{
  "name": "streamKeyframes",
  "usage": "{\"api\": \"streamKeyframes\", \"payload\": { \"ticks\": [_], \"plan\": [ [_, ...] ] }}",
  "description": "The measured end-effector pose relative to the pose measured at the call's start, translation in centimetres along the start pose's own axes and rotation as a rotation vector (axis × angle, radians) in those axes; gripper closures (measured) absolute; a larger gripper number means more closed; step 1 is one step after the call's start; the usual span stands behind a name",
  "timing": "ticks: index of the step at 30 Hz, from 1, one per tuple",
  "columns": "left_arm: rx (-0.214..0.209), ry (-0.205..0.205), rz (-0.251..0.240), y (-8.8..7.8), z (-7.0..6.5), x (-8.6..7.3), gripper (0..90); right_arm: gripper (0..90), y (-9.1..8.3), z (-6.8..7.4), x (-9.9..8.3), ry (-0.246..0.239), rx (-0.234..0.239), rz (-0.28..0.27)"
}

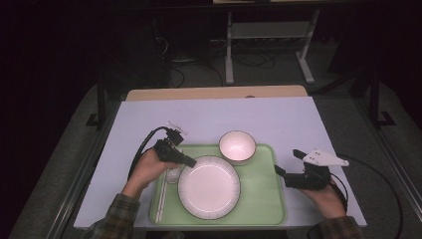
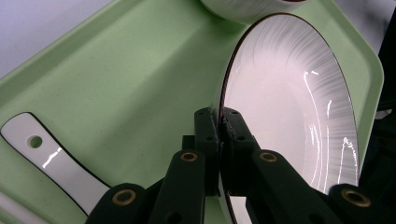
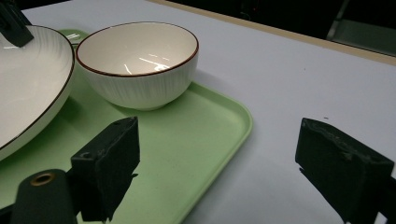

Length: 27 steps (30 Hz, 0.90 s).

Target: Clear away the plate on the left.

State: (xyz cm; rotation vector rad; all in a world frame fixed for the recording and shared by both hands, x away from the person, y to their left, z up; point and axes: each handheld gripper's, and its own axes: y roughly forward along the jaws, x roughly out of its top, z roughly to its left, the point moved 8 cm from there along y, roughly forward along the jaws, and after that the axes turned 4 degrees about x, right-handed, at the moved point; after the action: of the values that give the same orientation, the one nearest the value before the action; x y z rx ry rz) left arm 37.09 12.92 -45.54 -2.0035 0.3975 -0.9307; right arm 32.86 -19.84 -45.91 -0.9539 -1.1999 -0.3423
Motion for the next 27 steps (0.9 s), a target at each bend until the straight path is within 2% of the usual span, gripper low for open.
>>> {"api": "streamKeyframes", "payload": {
  "ticks": [3,8,15,20,27],
  "plan": [
    [0.012,0.007,0.003,0.1,0.1,0.0,86.6,13.0,0.0,0.0,0.0,0.0,0.0,-0.001],
    [0.06,0.027,0.028,0.7,0.2,0.0,85.5,13.0,0.0,0.0,0.0,0.0,0.002,0.0],
    [0.079,0.033,0.034,1.1,0.4,0.0,84.7,13.1,0.0,0.0,0.0,0.001,0.003,0.001],
    [0.11,0.038,0.054,1.8,0.8,-0.4,82.6,13.1,0.1,0.1,0.0,0.002,0.004,0.002],
    [0.125,0.05,0.062,2.4,1.0,-0.5,81.3,13.0,0.1,0.0,-0.1,0.002,0.003,0.003]
  ]
}}
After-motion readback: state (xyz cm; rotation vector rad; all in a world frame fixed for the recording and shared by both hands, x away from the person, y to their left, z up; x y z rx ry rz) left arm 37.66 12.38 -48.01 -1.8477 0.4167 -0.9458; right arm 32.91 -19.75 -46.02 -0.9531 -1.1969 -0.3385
